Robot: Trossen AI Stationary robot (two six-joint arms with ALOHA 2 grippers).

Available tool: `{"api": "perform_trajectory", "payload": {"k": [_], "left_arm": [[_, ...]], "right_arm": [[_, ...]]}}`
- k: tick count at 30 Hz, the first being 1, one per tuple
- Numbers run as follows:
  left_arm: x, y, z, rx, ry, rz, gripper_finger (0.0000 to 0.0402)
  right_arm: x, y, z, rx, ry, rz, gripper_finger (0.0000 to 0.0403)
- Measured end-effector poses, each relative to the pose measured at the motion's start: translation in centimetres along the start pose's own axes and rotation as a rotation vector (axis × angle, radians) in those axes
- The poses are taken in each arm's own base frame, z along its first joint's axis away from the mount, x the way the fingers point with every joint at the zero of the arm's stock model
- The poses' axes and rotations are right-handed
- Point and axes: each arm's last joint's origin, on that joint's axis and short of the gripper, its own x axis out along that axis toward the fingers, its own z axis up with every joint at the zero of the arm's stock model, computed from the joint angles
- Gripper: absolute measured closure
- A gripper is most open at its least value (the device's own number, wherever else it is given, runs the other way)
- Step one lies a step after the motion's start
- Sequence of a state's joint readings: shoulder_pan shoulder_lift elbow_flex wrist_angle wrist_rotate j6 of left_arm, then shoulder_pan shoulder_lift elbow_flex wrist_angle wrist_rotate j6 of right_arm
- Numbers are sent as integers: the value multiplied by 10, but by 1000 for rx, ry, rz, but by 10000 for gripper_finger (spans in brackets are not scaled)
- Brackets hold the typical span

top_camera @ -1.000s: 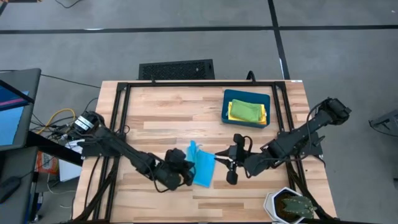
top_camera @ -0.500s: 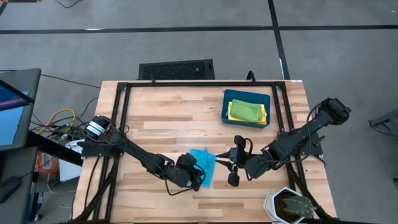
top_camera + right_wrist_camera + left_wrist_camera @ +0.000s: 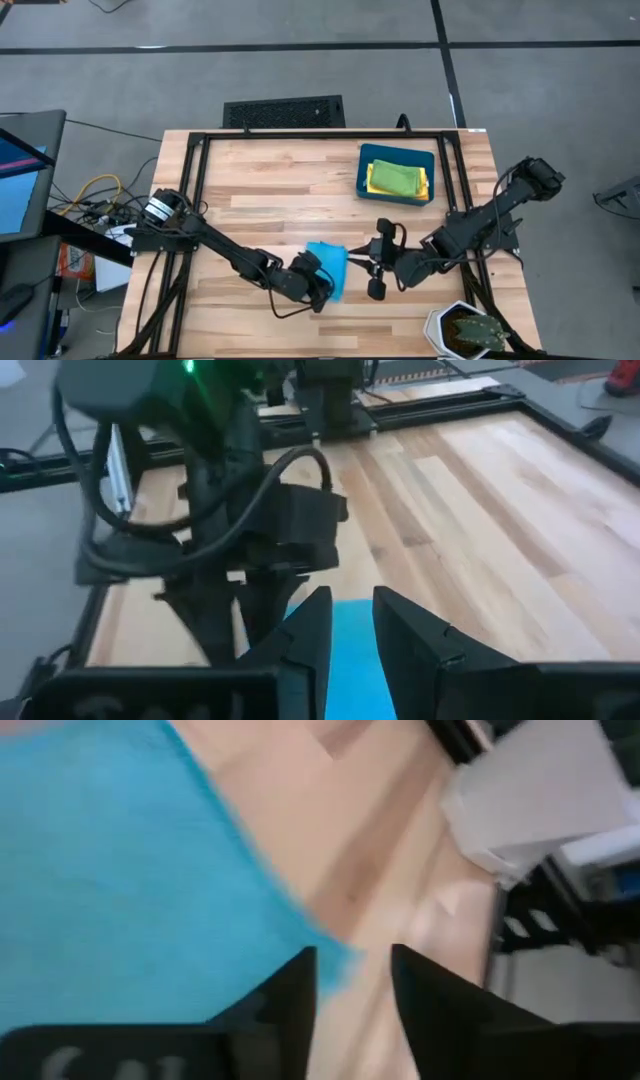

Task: Fold microfiber towels
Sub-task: Fold the blue microfiber cloth

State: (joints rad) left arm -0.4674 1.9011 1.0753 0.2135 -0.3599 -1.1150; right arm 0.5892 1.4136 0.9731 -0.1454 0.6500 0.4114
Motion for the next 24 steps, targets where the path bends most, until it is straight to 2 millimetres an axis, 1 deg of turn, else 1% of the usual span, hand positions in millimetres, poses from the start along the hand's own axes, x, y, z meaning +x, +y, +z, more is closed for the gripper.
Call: {"api": "perform_trajectory", "payload": {"k": [2, 4, 6, 8, 10, 12, 13, 15, 17, 21, 23, 24], "left_arm": [[1, -4, 4, -31, 41, -41, 262], [1, -7, 6, -47, 85, -70, 242], [-1, -9, 7, -45, 111, -79, 231], [-7, -11, 10, -37, 127, -64, 230], [-17, -12, 10, -14, 142, -26, 235], [-27, -13, 8, 25, 132, 24, 244], [-33, -14, 9, 46, 115, 48, 249], [-45, -17, 8, 87, 84, 77, 261], [-55, -16, 6, 134, 69, 135, 274], [-68, -13, -2, 208, 50, 233, 294], [-70, -11, -5, 223, 41, 262, 300], [-71, -10, -7, 233, 39, 271, 303]], "right_arm": [[2, 0, -5, 15, -2, 14, 301], [8, 0, -15, 41, -2, 30, 301], [11, -1, -26, 47, -5, 32, 301], [21, 2, -33, 81, -40, 53, 301], [29, 3, -48, 62, -14, 59, 301], [42, 15, -53, 93, -35, 120, 301], [48, 19, -59, 101, -35, 134, 301], [59, 29, -80, 94, -2, 140, 301], [72, 38, -95, 123, 6, 137, 301], [94, 53, -114, 158, 39, 128, 301], [106, 57, -127, 158, 84, 112, 301], [112, 61, -131, 173, 96, 116, 301]]}}
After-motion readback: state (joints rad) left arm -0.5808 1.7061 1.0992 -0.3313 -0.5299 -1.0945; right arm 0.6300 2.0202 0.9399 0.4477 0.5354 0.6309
